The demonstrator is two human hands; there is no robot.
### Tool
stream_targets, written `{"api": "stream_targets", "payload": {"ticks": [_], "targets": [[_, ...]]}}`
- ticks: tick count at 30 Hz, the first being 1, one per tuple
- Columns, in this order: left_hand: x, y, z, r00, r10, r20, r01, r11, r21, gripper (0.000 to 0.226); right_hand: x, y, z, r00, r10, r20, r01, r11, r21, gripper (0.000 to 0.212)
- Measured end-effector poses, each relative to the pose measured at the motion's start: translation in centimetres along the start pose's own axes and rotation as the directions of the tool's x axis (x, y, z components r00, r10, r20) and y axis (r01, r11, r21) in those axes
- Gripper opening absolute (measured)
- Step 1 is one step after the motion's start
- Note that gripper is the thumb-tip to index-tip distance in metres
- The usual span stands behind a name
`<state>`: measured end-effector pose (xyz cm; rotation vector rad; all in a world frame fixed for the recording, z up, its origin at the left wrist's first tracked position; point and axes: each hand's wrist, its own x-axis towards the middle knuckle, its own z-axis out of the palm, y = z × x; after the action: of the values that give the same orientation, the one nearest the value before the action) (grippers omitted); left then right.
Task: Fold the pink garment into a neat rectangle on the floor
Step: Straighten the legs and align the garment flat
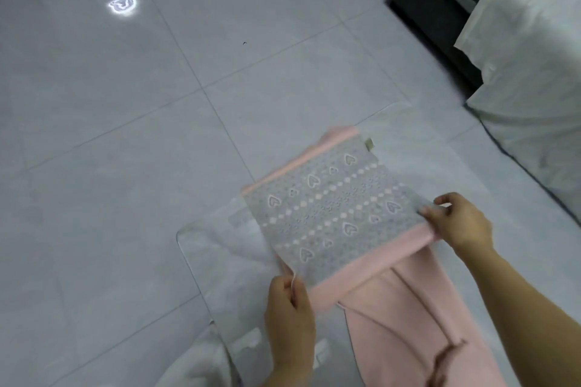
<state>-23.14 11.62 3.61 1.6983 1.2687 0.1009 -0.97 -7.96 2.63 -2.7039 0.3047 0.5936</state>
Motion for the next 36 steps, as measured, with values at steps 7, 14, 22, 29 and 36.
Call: {"api": "stream_targets", "payload": {"ticks": [7, 14, 22, 29, 36], "targets": [[1.5, -3.1, 0.9, 0.978, -0.191, 0.081, 0.185, 0.980, 0.073, 0.008, -0.5, 3.9, 2.7, 0.981, 0.030, 0.190, -0.050, 0.993, 0.102, 0.041], [0.1, -4.6, 1.8, 0.985, -0.016, 0.170, -0.019, 0.979, 0.203, 0.021, -3.1, 9.0, 2.8, 0.945, 0.217, 0.245, -0.211, 0.976, -0.049, 0.058], [-7.7, -8.6, 7.0, 0.915, -0.208, 0.345, 0.116, 0.956, 0.269, 0.038, -5.4, 12.6, 5.6, 0.955, 0.260, 0.145, -0.236, 0.958, -0.163, 0.056], [-7.8, -8.5, 10.7, 0.861, -0.330, 0.386, 0.228, 0.931, 0.286, 0.011, -5.6, 14.5, 5.6, 0.946, 0.225, 0.234, -0.184, 0.966, -0.184, 0.026], [-7.9, -7.2, 6.8, 0.977, -0.200, 0.079, 0.195, 0.979, 0.060, 0.006, -6.0, 13.9, 4.0, 0.969, 0.070, 0.237, -0.113, 0.978, 0.173, 0.032]]}}
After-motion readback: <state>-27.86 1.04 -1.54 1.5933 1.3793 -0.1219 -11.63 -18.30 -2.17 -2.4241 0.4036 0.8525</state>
